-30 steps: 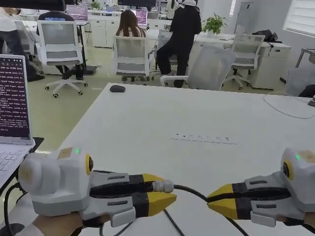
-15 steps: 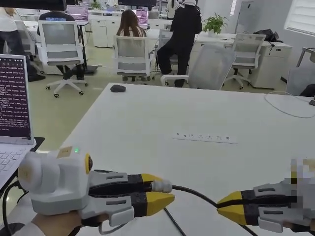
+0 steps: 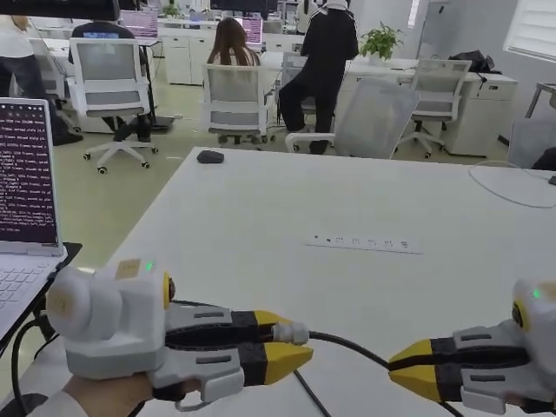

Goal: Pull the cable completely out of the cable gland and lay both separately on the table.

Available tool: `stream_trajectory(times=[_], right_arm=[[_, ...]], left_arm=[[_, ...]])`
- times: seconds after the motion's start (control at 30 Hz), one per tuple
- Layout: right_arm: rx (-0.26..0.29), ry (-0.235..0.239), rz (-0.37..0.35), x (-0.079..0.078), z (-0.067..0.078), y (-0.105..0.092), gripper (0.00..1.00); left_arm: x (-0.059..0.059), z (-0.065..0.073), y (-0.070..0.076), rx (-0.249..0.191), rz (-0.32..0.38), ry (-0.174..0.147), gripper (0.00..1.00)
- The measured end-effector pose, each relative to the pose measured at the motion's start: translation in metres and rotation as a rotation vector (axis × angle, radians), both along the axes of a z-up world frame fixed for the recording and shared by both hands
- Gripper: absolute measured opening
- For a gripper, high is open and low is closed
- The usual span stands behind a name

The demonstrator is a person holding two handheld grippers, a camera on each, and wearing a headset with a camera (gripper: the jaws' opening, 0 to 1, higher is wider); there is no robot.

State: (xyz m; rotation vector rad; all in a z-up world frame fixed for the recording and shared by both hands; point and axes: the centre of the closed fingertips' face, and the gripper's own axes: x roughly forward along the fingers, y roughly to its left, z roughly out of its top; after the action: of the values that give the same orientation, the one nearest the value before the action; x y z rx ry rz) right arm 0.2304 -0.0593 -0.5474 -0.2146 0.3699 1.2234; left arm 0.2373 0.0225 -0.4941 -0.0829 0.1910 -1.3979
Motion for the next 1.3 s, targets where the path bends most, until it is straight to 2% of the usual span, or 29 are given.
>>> stream_trajectory(times=[0.13, 0.33, 0.43, 0.67, 0.8, 0.93, 1.0, 1.2, 1.3], right_arm=[[-0.002, -0.037, 0.02, 0.001, 0.014, 0.008, 0.08], [0.048, -0.106, 0.114, -0.007, 0.045, 0.04, 0.15], [0.047, -0.122, 0.153, -0.011, 0.05, 0.049, 0.15], [0.021, -0.125, 0.191, -0.012, 0.045, 0.055, 0.11], [0.027, -0.113, 0.216, -0.015, 0.045, 0.057, 0.03], [0.008, -0.117, 0.229, -0.015, 0.042, 0.058, 0.03], [0.007, -0.137, 0.225, -0.013, 0.042, 0.058, 0.02], [0.025, -0.134, 0.205, -0.009, 0.042, 0.058, 0.02], [0.029, -0.133, 0.206, -0.008, 0.042, 0.058, 0.02]], left_arm=[[-0.001, -0.002, -0.002, 0.005, -0.001, 0.004, 0.16], [-0.004, -0.007, -0.012, 0.035, -0.024, -0.002, 0.16], [-0.006, -0.009, -0.018, 0.045, -0.037, -0.007, 0.17], [-0.009, -0.007, -0.024, 0.042, -0.063, -0.011, 0.17], [-0.01, -0.006, -0.025, 0.034, -0.066, -0.009, 0.17], [-0.011, -0.006, -0.025, 0.033, -0.073, -0.01, 0.17], [-0.01, -0.007, -0.025, 0.036, -0.072, -0.009, 0.17], [-0.007, -0.008, -0.024, 0.049, -0.071, -0.022, 0.17], [-0.007, -0.01, -0.023, 0.051, -0.07, -0.016, 0.17]])
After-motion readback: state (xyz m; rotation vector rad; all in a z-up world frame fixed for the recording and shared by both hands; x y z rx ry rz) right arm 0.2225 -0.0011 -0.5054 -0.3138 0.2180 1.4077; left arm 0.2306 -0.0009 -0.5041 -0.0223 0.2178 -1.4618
